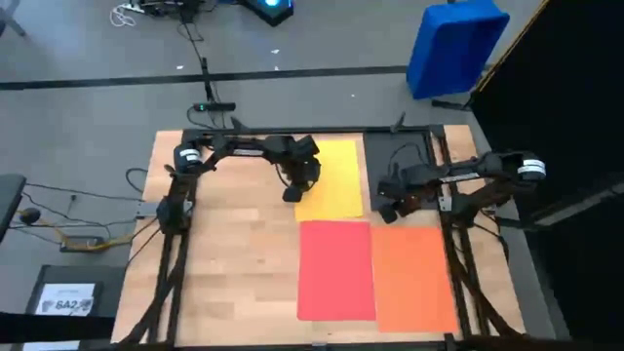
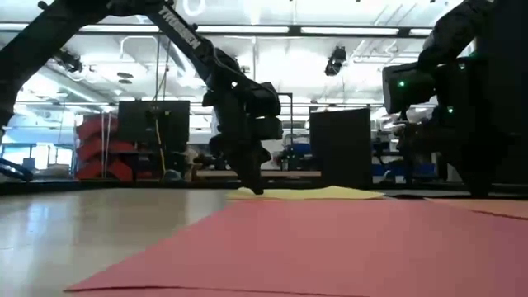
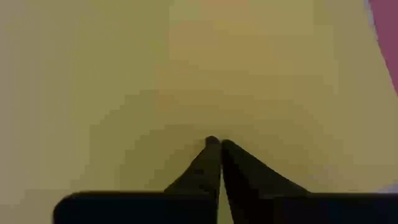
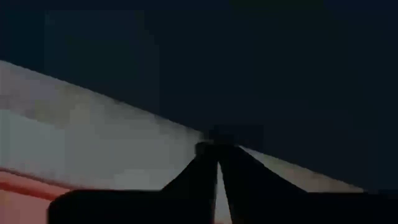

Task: Organize paper
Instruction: Stack the black the paper on top of the black paper

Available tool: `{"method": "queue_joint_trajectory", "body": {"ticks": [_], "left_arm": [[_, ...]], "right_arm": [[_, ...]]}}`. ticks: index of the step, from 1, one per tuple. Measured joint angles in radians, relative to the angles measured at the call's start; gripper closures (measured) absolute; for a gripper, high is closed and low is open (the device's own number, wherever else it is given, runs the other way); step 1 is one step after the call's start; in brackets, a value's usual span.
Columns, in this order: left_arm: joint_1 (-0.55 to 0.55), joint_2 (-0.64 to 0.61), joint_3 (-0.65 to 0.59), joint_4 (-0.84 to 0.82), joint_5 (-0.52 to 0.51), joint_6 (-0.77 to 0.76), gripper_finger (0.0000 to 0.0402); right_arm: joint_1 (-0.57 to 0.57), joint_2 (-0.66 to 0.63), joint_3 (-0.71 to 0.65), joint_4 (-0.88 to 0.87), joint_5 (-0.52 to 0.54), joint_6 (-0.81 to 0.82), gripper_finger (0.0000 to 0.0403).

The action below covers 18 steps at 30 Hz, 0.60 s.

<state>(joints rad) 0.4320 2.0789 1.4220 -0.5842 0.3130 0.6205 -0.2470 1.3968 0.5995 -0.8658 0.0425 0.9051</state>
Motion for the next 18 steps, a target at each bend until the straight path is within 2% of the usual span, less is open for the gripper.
{"method": "queue_joint_trajectory", "body": {"ticks": [6,18], "left_arm": [[0.0,0.002,0.0,0.074,-0.06,0.001,0.0402],[0.007,0.002,0.0,0.096,-0.063,0.073,0.0402]], "right_arm": [[0.0,0.0,0.0,-0.001,0.014,0.001,0.0403],[0.0,0.0,0.0,0.0,0.014,-0.004,0.0403]]}}
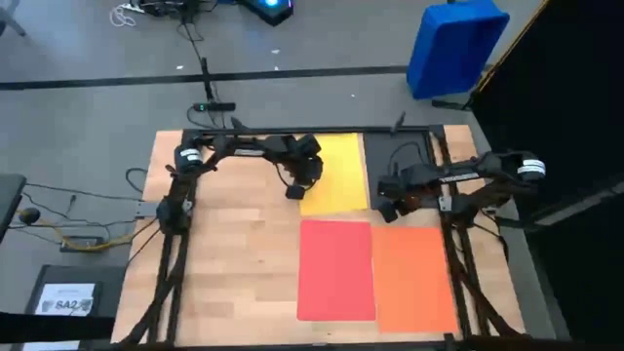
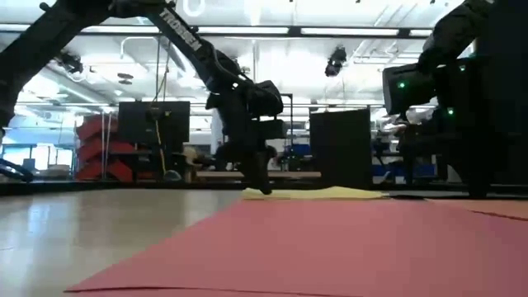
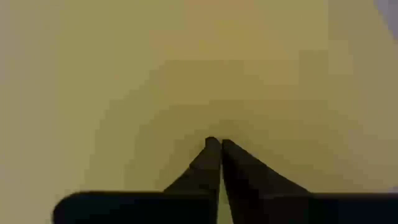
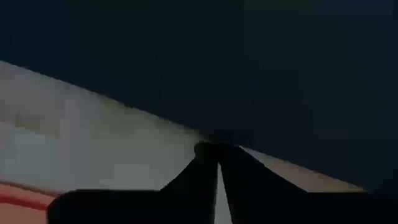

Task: Organize paper
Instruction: Stack the black the paper on top of the black paper, then return to Home Position

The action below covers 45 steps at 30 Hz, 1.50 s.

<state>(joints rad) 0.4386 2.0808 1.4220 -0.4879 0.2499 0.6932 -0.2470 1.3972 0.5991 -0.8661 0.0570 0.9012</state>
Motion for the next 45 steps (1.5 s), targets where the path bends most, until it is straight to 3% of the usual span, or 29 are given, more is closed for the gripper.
{"method": "queue_joint_trajectory", "body": {"ticks": [11,23,28,33,37,40,45], "left_arm": [[0.001,-0.004,0.022,-0.077,-0.036,-0.022,0.0393],[-0.023,-0.004,0.183,-0.243,-0.028,-0.083,0.0335],[-0.031,-0.034,0.309,-0.397,0.003,-0.158,0.0336],[-0.054,-0.217,0.335,-0.361,-0.007,-0.319,0.039],[-0.076,-0.419,0.267,-0.254,-0.037,-0.453,0.04],[-0.129,-0.611,0.117,-0.069,-0.097,-0.543,0.0401],[-0.248,-0.961,-0.29,0.246,-0.249,-0.617,0.0402]], "right_arm": [[0.018,-0.092,0.008,-0.003,0.002,-0.012,0.0403],[0.07,-0.12,0.014,-0.015,-0.028,-0.007,0.0403],[0.117,-0.169,0.077,0.027,0.018,-0.131,0.0403],[0.135,-0.262,0.196,0.223,0.121,-0.47,0.0403],[0.118,-0.351,0.259,0.496,0.24,-0.8,0.0403],[0.096,-0.451,0.267,0.642,0.264,-0.925,0.0403],[0.079,-0.711,0.174,0.62,0.262,-0.949,0.0403]]}}
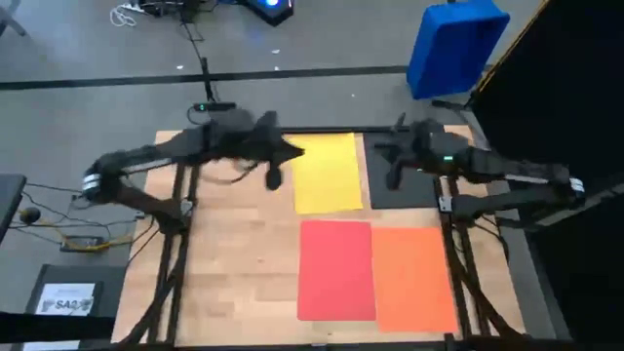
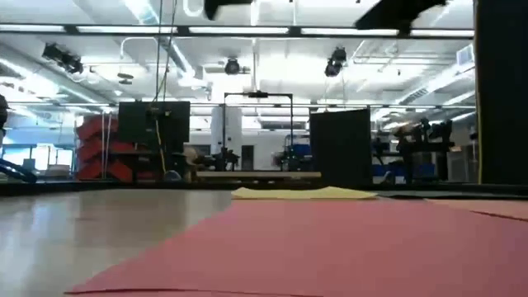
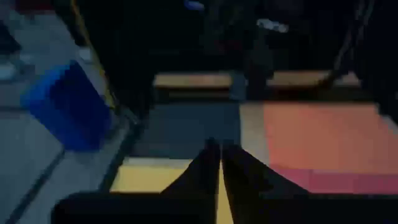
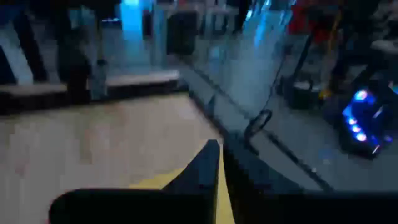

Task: Organize paper
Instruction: Return to Home Position

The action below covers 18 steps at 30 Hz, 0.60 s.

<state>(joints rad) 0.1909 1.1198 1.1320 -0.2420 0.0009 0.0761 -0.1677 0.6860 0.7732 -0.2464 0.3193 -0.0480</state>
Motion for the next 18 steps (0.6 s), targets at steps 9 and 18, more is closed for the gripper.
{"method": "queue_joint_trajectory", "body": {"ticks": [9,18], "left_arm": [[-0.056,-0.457,-0.618,0.414,-0.063,-0.142,0.0402],[-0.057,-0.906,-0.859,0.313,-0.109,-0.192,0.0402]], "right_arm": [[0.001,-0.483,-0.518,0.459,-0.175,0.071,0.0403],[0.002,-0.677,-0.761,0.516,-0.157,0.163,0.0402]]}}
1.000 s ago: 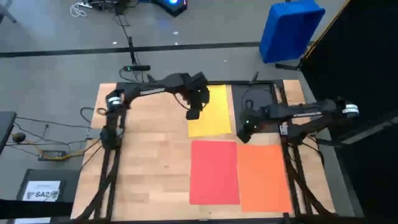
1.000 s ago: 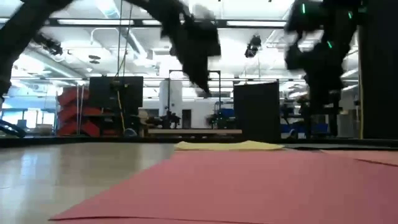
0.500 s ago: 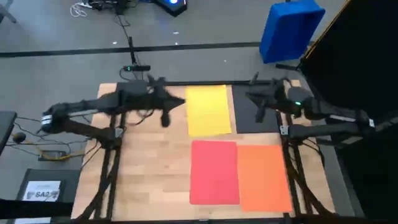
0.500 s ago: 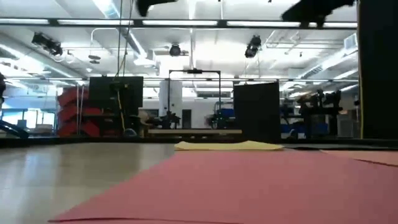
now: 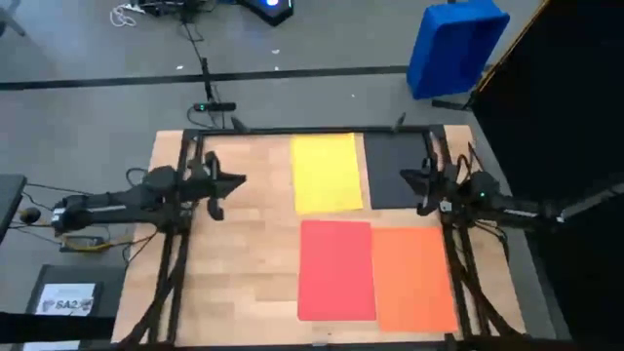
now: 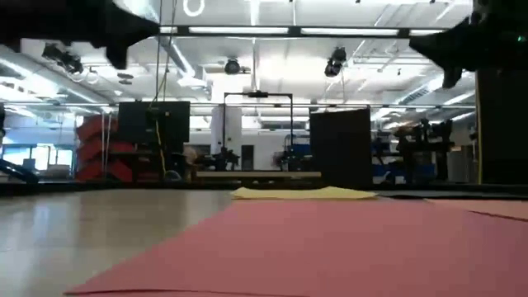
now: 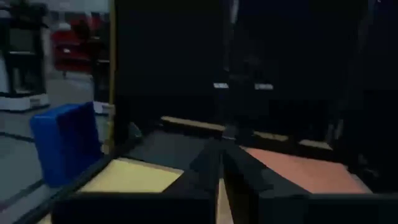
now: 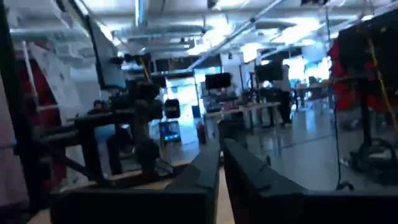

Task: Organize paper
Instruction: Return to Home Position

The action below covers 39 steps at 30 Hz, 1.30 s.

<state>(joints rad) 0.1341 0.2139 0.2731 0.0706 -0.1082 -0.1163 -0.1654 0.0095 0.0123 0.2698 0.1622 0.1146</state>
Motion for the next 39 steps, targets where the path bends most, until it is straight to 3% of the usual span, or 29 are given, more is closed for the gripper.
{"method": "queue_joint_trajectory", "body": {"ticks": [5,11,19,23,39], "left_arm": [[0.0,-0.21,-0.123,-0.049,-0.022,0.031,0.0402],[0.0,-0.183,-0.267,0.069,-0.039,0.054,0.0401],[0.001,-0.175,-0.265,0.058,-0.041,0.07,0.0402],[0.001,-0.174,-0.265,0.046,-0.055,0.008,0.0401],[0.001,-0.175,-0.265,0.043,-0.054,0.008,0.0402]], "right_arm": [[0.0,0.009,-0.002,-0.035,-0.001,-0.005,0.0402],[0.0,0.0,-0.003,-0.06,-0.008,-0.074,0.0402],[-0.003,0.02,-0.003,-0.17,0.03,-0.064,0.0402],[-0.003,0.04,-0.003,-0.175,0.038,-0.065,0.0403],[-0.002,0.05,-0.004,-0.158,0.028,-0.065,0.0403]]}}
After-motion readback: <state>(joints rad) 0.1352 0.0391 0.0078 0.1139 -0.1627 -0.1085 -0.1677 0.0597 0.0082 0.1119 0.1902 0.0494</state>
